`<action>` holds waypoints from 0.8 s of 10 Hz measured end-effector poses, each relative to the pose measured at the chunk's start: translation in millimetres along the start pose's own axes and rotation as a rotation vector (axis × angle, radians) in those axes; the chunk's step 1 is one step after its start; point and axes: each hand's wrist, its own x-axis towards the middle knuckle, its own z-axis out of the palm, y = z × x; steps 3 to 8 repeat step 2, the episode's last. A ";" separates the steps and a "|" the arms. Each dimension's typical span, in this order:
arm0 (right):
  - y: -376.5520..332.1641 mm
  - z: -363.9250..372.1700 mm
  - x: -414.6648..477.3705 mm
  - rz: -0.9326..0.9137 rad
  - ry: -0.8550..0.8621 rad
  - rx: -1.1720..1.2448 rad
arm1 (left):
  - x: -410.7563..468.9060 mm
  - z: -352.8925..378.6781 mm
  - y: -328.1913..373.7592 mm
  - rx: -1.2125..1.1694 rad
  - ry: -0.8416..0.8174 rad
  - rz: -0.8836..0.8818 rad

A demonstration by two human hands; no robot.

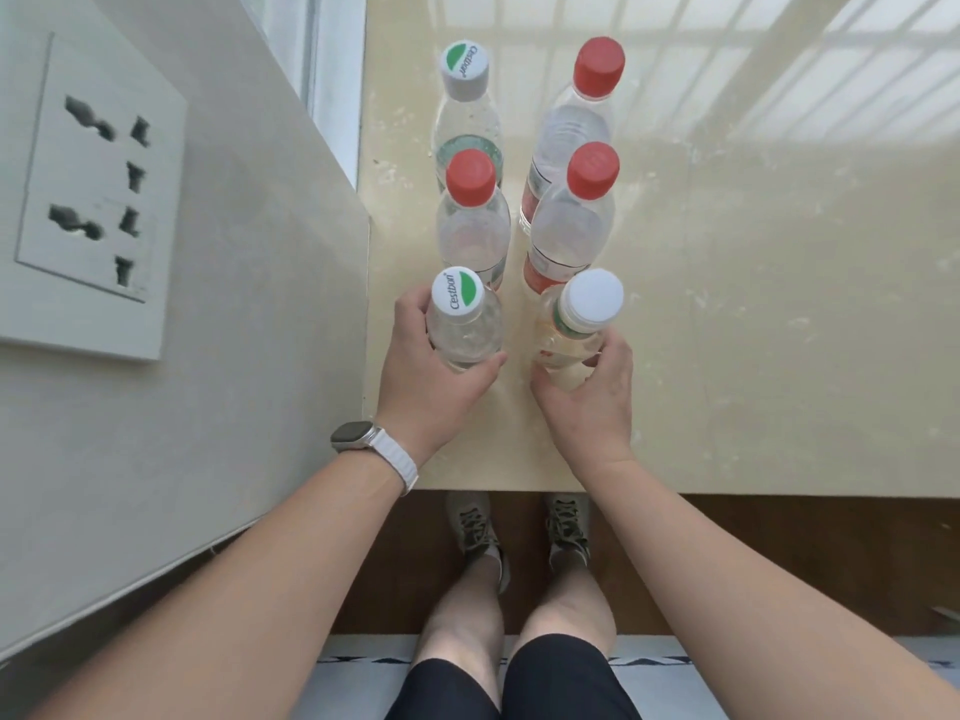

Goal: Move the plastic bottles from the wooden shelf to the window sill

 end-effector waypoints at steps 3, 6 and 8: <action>-15.6 -30.5 -19.3 -0.002 -0.028 -0.032 | -20.3 -14.3 30.2 -0.095 -0.003 -0.051; -15.6 -30.5 -19.3 -0.002 -0.028 -0.032 | -20.3 -14.3 30.2 -0.095 -0.003 -0.051; -15.6 -30.5 -19.3 -0.002 -0.028 -0.032 | -20.3 -14.3 30.2 -0.095 -0.003 -0.051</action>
